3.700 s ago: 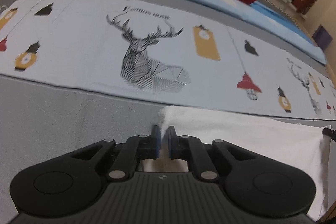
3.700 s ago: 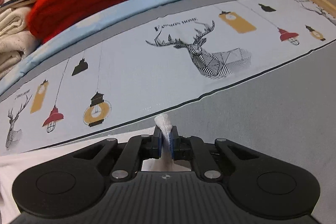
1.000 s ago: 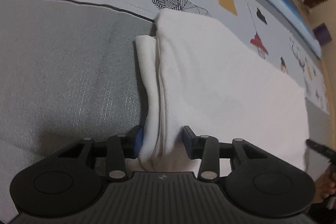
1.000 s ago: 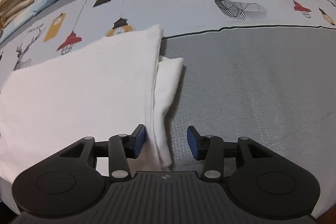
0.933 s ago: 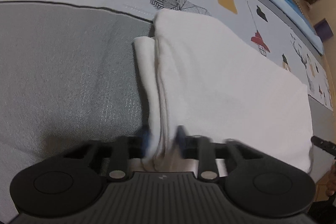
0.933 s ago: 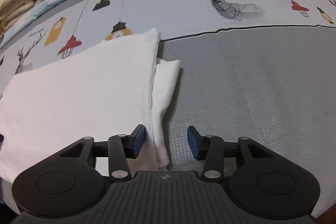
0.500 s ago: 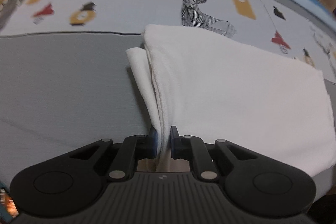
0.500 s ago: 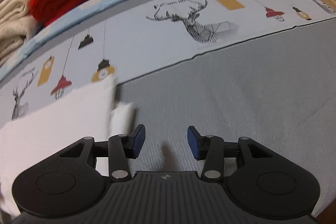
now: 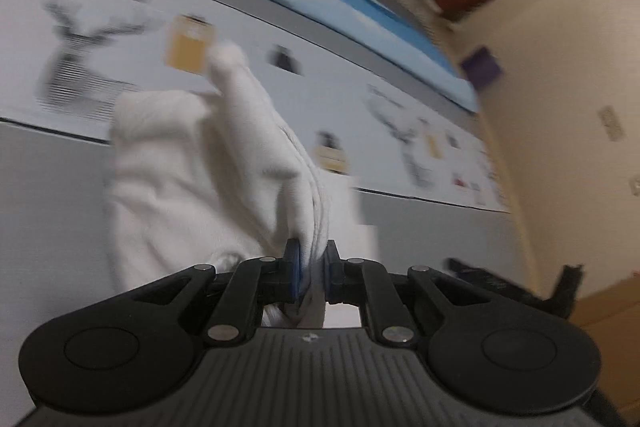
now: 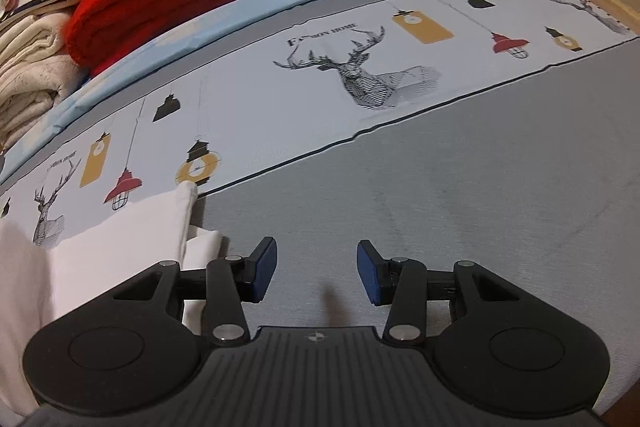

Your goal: Fold small clothes

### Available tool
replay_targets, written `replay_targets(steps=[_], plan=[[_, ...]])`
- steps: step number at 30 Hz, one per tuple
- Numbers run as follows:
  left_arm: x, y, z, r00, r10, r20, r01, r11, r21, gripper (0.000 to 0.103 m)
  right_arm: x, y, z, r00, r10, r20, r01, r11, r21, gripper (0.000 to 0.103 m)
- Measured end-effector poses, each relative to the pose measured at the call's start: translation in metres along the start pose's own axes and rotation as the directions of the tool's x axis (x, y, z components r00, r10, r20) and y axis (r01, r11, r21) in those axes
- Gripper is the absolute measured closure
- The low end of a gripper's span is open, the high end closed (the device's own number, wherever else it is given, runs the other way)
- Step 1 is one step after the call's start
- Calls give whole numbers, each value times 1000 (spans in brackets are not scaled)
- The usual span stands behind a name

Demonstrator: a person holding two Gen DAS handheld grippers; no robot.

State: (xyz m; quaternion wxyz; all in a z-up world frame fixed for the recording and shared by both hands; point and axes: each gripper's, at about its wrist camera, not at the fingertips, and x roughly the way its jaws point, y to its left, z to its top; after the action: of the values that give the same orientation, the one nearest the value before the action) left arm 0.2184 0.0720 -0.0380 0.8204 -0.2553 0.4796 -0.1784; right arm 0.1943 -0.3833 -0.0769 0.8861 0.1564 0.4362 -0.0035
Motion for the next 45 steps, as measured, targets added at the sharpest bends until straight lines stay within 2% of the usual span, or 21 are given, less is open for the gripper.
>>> replay_targets(steps=[2,6,7,8,9,11,13,16,18,23,26,31,32,33,34,36,38,39,40,43,45], plan=[[27,-24,-1,999,-39,-17,39,999,0,92,-3,-4,-1,1000,-2,2,2,1000,8,57],[70,-60,-7,996,-73,-46,73,997,6,89,-8,-6,-1,1000,1,4,-1,1000,13,57],[73,-66,-7,991,-120,-61,121,993,9,88,-8,-6,0,1000,3,5,-3,1000,11,57],[72,-69,-5,984,-168,-67,169,986,10,75,-9,-6,1,1000,6,7,-6,1000,9,57],[66,-66,-5,981,-186,-57,187,982,18,61,-10,-5,1,1000,10,8,-10,1000,9,57],[51,-62,-2,989,-145,-12,145,987,64,59,-10,-3,1,1000,28,1,-28,1000,7,57],[41,-48,1,995,-98,-5,98,993,67,59,-8,1,2,999,54,-1,-54,999,-3,57],[33,-25,-2,999,-4,-50,7,998,60,59,-2,14,2,994,109,-9,-109,994,0,57],[34,-14,-10,993,65,-94,-57,995,88,59,7,26,-1,986,163,-32,-162,986,23,57],[41,10,-36,981,96,-169,-69,984,162,59,29,70,-3,966,247,-79,-245,969,36,57],[45,18,-48,972,108,-207,-64,976,207,59,49,95,-6,963,242,-121,-239,970,39,57],[36,27,-54,972,105,-209,-43,958,284,59,76,119,-5,970,194,-147,-194,981,19,59],[35,27,-53,973,104,-208,-39,955,293,59,80,123,-6,973,176,-151,-177,984,7,64],[34,28,-53,972,105,-211,-38,954,298,59,84,125,-6,974,163,-156,-166,986,-4,87],[34,29,-53,971,112,-213,-44,952,301,59,85,127,-6,976,158,-149,-160,987,-6,93],[36,34,-53,970,125,-209,-56,950,306,59,77,125,-3,981,173,-91,-173,985,1,97],[38,37,-54,962,147,-231,-72,949,307,59,54,125,1,982,183,47,-182,983,-22,100],[42,37,-55,955,179,-237,-95,940,327,59,46,126,3,979,182,97,-178,983,-47,100],[45,35,-57,949,206,-239,-112,928,356,59,46,125,4,982,158,101,-153,986,-63,100],[53,35,-62,931,259,-258,-141,906,400,59,69,111,1,996,78,-40,-78,997,-10,99],[51,34,-60,935,253,-246,-138,904,406,59,71,107,0,997,54,-57,-55,998,-13,95]])
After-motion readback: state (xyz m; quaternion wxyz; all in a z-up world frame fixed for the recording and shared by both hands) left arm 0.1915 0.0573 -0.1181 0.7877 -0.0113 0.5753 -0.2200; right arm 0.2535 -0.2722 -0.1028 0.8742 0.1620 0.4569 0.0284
